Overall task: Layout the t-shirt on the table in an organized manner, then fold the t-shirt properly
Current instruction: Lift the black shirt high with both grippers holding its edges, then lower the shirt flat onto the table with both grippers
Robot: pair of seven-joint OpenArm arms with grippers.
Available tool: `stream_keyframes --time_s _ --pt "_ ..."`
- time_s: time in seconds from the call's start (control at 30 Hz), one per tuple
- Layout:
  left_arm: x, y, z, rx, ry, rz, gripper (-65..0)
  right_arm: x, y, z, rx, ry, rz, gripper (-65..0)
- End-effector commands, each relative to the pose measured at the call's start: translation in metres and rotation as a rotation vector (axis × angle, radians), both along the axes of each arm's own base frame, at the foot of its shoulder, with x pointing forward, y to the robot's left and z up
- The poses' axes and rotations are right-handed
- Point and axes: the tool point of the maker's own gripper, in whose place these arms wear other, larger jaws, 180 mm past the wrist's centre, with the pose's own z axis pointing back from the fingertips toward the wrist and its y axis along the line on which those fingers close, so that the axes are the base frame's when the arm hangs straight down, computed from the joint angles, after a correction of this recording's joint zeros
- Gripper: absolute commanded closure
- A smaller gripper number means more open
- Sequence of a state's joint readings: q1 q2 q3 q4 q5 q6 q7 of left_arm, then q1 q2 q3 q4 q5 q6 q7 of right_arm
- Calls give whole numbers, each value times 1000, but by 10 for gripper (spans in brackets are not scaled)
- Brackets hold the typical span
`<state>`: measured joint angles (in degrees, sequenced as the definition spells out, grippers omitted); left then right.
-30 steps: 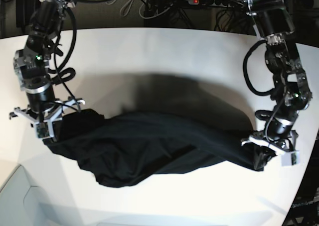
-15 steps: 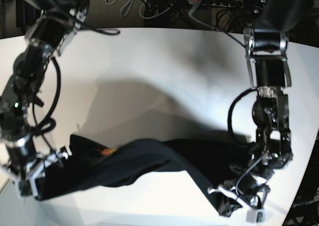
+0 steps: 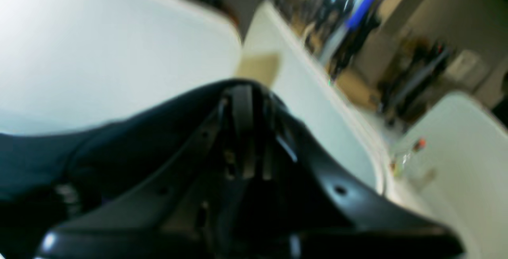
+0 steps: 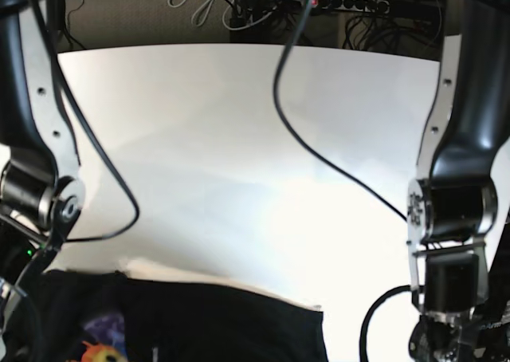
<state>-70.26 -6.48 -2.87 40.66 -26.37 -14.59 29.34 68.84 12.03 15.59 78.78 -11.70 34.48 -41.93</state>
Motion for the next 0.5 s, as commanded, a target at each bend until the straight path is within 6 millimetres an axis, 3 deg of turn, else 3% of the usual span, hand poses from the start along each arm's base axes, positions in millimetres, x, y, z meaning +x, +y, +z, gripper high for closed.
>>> stream_keyframes --time_s 0.0,0.07,0.17,0.23,0.37,0.47 --pt "-3 4 45 -15 -106 8 -1 -10 -1 27 -8 -74 -7 0" --pt "-5 4 49 -10 -118 7 -1 -17 -1 29 -21 -90 -20 0" --pt "-11 5 36 -3 -119 6 -1 -26 -2 4 -47 -63 -44 0" --pt "-17 16 23 18 -100 19 -1 -36 -1 -16 -68 -37 -64 0" --pt "-41 22 -24 91 -30 5 -1 -66 4 -83 -127 56 -101 0" --pt "-68 32 -70 155 20 8 -1 -91 26 -143 -125 131 -51 0"
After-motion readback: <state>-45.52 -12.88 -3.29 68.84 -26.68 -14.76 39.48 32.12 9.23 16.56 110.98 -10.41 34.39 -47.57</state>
